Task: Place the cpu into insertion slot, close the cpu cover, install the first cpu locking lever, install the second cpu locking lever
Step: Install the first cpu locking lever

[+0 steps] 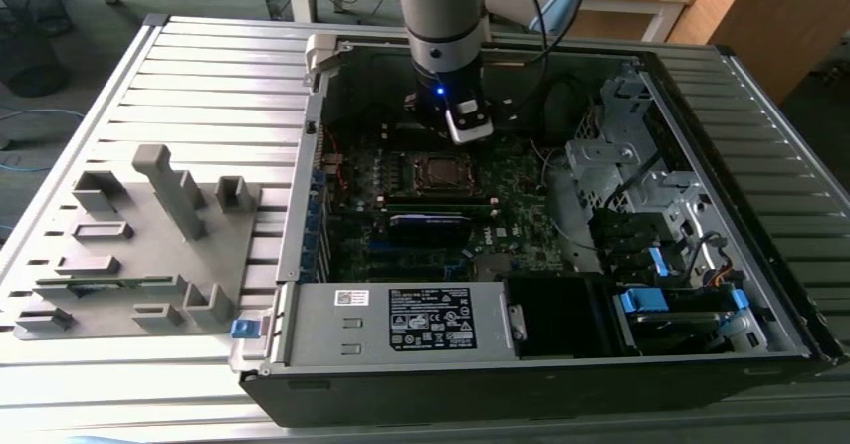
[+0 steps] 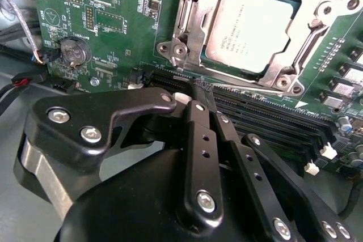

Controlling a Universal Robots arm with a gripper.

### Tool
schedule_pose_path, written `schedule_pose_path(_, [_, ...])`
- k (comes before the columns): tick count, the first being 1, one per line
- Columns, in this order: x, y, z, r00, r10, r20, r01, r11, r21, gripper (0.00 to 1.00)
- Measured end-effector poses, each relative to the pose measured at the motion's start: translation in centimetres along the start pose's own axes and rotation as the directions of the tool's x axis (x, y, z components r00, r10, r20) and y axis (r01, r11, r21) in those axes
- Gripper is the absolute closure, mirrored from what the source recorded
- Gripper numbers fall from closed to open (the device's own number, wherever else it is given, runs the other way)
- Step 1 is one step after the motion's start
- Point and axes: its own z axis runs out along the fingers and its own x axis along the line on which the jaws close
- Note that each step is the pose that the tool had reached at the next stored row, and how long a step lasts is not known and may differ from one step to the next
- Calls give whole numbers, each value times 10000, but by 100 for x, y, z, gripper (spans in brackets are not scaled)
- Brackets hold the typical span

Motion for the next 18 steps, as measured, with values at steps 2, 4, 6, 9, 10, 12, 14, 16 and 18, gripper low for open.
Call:
schedule_pose_path(2, [6,-2,1,10000,3,8,-2,10000,-27,90])
schedule_pose_path(4, [9,-3,2,10000,2,14,-2,10000,-45,90])
schedule_pose_path(6, [11,-4,3,10000,2,26,-2,10000,-54,90])
schedule_pose_path(9, [12,-6,7,10000,-3,51,3,10000,-65,90])
schedule_pose_path(10, [12,-10,9,10000,-4,61,4,10000,-67,90])
schedule_pose_path(12, [7,-27,10,10000,-4,70,5,10000,-71,90])
schedule_pose_path(14, [2,-43,10,10000,-6,77,6,10000,-73,90])
schedule_pose_path(16, [-1,-57,11,10000,-8,86,9,10000,-75,90])
schedule_pose_path(18, [-4,-67,13,10000,-10,99,11,10000,-78,90])
